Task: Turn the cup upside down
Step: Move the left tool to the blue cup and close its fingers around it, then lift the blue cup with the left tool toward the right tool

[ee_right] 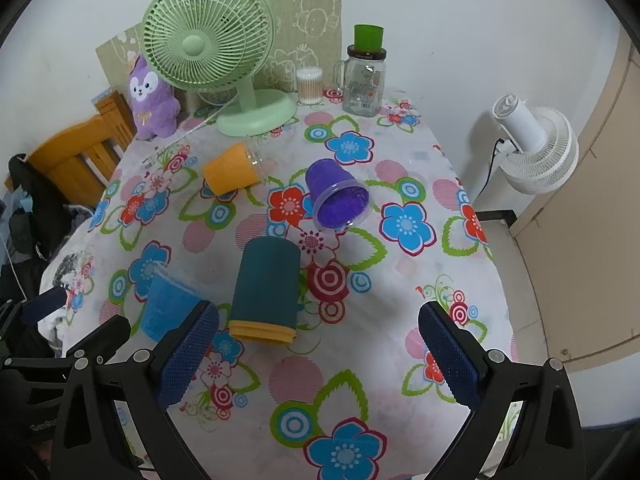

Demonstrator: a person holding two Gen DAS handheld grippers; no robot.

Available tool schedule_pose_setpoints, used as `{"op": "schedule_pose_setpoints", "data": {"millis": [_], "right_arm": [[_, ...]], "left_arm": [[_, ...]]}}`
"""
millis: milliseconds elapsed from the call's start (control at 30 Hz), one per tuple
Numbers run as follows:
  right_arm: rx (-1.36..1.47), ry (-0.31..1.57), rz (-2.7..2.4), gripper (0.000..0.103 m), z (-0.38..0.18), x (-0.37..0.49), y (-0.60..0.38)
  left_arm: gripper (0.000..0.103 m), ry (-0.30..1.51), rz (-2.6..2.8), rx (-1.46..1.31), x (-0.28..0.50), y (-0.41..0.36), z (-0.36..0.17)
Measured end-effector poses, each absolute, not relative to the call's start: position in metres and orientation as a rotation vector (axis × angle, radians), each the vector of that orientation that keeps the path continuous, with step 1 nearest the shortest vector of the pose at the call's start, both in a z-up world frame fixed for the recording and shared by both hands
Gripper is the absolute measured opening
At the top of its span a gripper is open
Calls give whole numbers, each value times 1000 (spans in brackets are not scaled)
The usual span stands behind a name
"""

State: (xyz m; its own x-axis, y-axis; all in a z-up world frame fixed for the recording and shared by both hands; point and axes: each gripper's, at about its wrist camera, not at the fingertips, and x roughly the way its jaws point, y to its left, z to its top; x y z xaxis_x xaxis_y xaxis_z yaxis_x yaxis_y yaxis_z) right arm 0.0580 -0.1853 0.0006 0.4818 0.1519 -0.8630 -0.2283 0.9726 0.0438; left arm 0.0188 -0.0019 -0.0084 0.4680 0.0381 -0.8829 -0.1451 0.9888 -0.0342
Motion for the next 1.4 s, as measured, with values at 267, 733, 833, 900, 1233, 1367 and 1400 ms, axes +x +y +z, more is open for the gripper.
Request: {"op": "schedule_pose_setpoints", "data": {"millis": [267, 733, 833, 900, 1233, 1367, 1400], "right_arm": [[-93, 1094, 236, 101, -23, 76, -173], [-115, 1172, 221, 101, -67, 101, -157], [-112, 1180, 219, 101, -72, 105, -155], [-115, 1185, 221, 101, -75, 106, -153], [-152, 1203, 261, 101, -82, 117, -147], [-174, 1199, 304, 101, -81, 122, -141], [-180, 1196, 316, 101, -80, 123, -138]], "left_arm": [[101, 1160, 94, -93, 38, 10, -45], [98, 1261, 32, -68, 71, 12, -108], [96, 1270, 24, -75, 75, 11, -116], [92, 1271, 17, -84, 76, 10, -119], [67, 1280, 80, -177, 81, 14, -125], [66, 1274, 144, -241, 75, 20, -123], [66, 1276, 155, -265, 74, 23, -122]]}}
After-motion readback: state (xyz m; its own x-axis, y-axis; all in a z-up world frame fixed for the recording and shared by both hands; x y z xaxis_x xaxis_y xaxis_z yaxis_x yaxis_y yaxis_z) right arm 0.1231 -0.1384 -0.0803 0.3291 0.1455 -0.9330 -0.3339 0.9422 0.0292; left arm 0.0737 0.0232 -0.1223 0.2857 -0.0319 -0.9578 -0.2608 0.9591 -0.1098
